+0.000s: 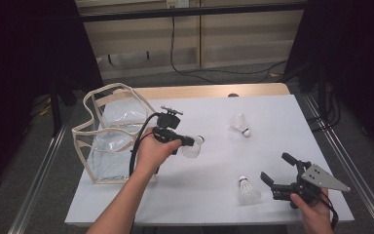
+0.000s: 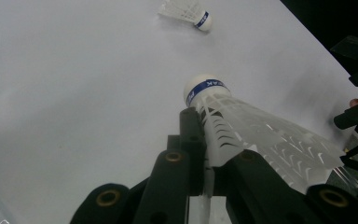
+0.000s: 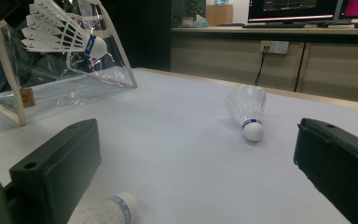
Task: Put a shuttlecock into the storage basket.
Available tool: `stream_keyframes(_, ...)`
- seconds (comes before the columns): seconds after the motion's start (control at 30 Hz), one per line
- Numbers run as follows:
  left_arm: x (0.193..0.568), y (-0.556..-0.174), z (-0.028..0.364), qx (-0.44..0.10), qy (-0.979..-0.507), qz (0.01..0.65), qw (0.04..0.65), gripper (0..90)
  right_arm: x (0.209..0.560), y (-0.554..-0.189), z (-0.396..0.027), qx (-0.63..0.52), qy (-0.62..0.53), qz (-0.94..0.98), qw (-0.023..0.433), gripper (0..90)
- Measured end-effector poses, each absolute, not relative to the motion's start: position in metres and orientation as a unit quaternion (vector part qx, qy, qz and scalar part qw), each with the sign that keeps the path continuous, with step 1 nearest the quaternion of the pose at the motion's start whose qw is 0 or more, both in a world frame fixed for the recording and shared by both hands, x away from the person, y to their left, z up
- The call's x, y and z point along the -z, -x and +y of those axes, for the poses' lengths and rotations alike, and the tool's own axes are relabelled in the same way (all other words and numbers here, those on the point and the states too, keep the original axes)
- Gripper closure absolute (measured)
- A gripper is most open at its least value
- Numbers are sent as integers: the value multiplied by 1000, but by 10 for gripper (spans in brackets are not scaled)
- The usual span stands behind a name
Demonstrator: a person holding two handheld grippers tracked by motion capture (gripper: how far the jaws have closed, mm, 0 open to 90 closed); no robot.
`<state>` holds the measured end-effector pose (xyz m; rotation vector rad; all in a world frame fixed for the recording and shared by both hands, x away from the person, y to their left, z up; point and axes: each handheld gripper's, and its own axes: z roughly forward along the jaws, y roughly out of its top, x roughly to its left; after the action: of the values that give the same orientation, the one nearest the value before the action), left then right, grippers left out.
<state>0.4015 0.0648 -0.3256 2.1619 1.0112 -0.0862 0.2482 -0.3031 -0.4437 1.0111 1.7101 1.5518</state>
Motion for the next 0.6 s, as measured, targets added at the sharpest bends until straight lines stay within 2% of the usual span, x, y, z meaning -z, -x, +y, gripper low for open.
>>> stream_keyframes(0.6,306,-408,67,36,-846,393,360,888,444,-248,-303,-587,-380,647,304,4)
